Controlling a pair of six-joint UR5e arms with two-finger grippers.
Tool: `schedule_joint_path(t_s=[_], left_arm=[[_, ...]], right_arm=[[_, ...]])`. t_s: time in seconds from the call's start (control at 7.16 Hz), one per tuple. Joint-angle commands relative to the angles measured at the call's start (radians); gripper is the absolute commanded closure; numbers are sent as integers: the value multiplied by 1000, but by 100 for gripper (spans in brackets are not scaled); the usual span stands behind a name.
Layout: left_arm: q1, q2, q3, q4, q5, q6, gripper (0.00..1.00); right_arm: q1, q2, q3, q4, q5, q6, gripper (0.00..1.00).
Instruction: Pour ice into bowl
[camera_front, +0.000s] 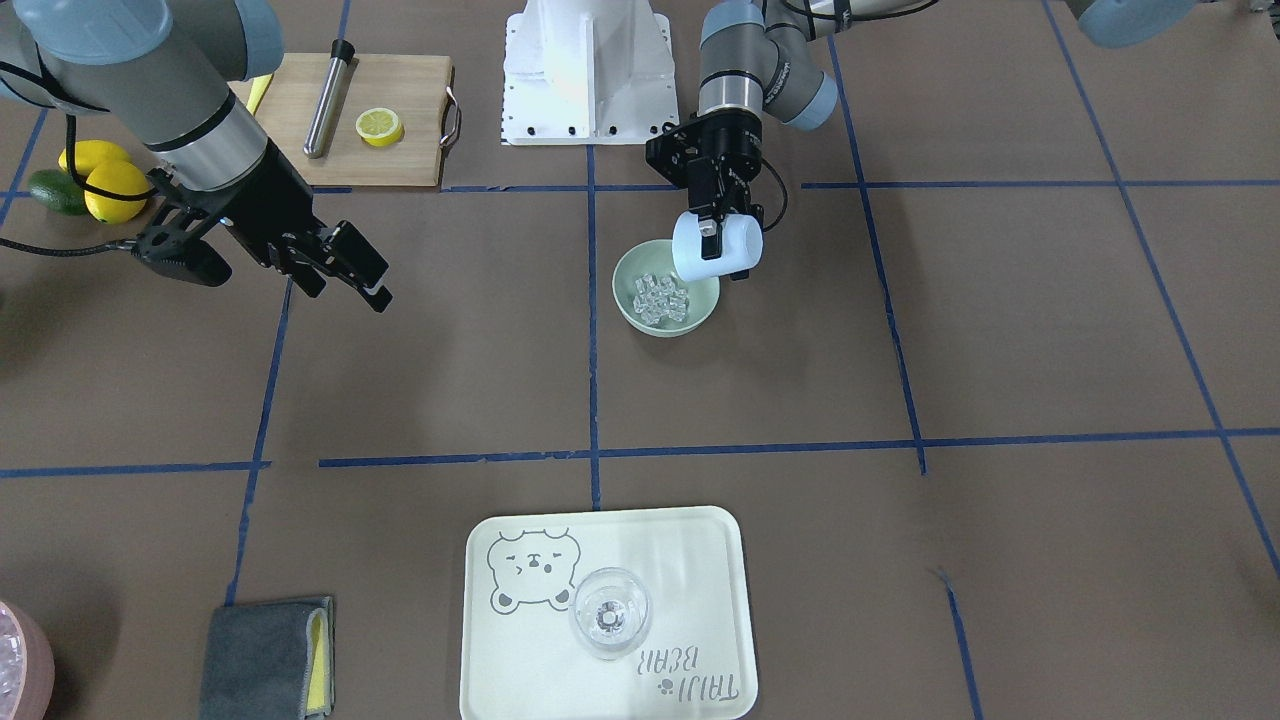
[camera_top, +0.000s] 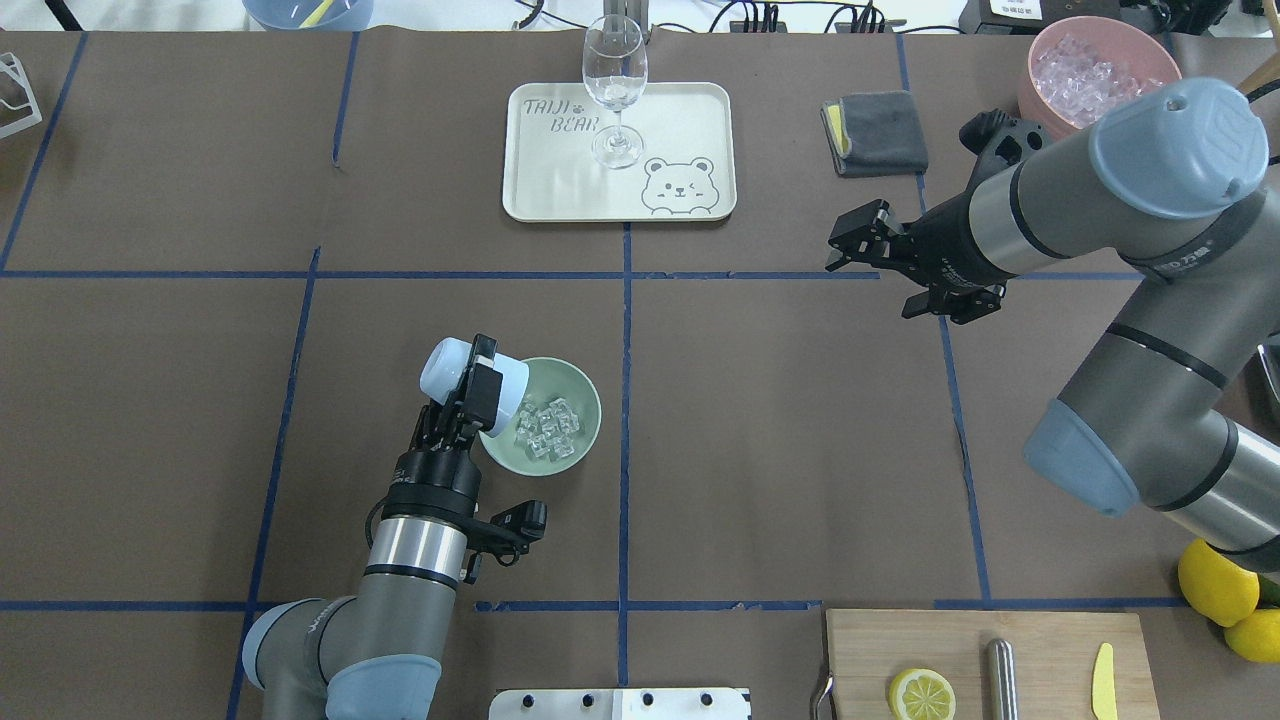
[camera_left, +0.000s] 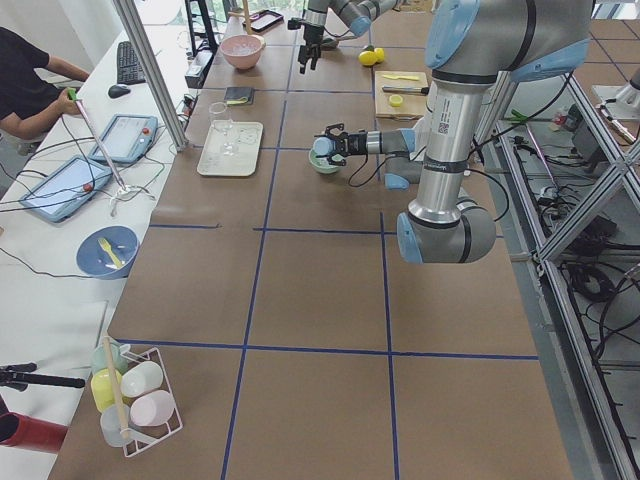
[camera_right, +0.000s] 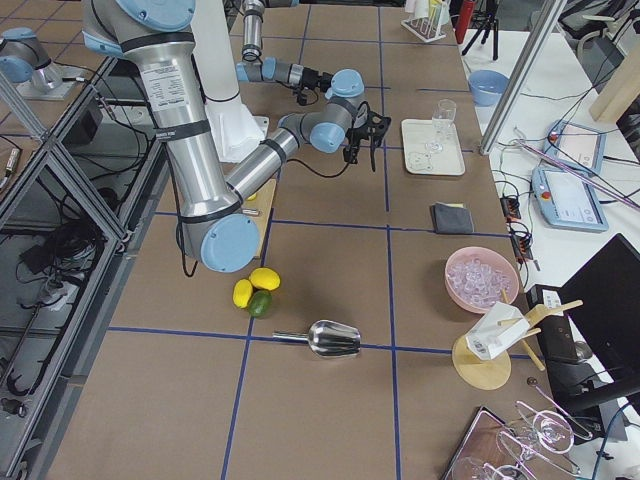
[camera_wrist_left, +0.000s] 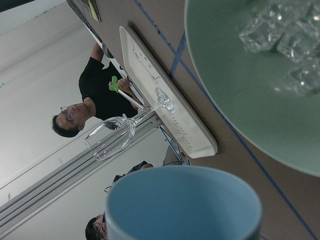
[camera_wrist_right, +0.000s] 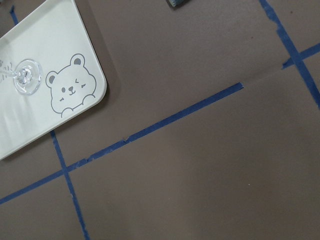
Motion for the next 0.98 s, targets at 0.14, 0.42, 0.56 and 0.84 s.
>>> schedule_joint_path(t_s=[0.14, 0.42, 0.56, 0.84], left_arm=[[-11, 25, -15, -202, 14, -96, 100], [-9, 61, -9, -396, 68, -401, 100], [-11, 91, -6, -467, 70, -611, 100], [-11, 107, -6, -490, 70, -837, 100]], right_arm=[[-4, 5, -3, 1, -4, -1, 0], [-5, 11, -5, 1, -3, -5, 0], [-5, 13, -5, 1, -3, -5, 0], [-5, 14, 1, 3, -1, -6, 0]])
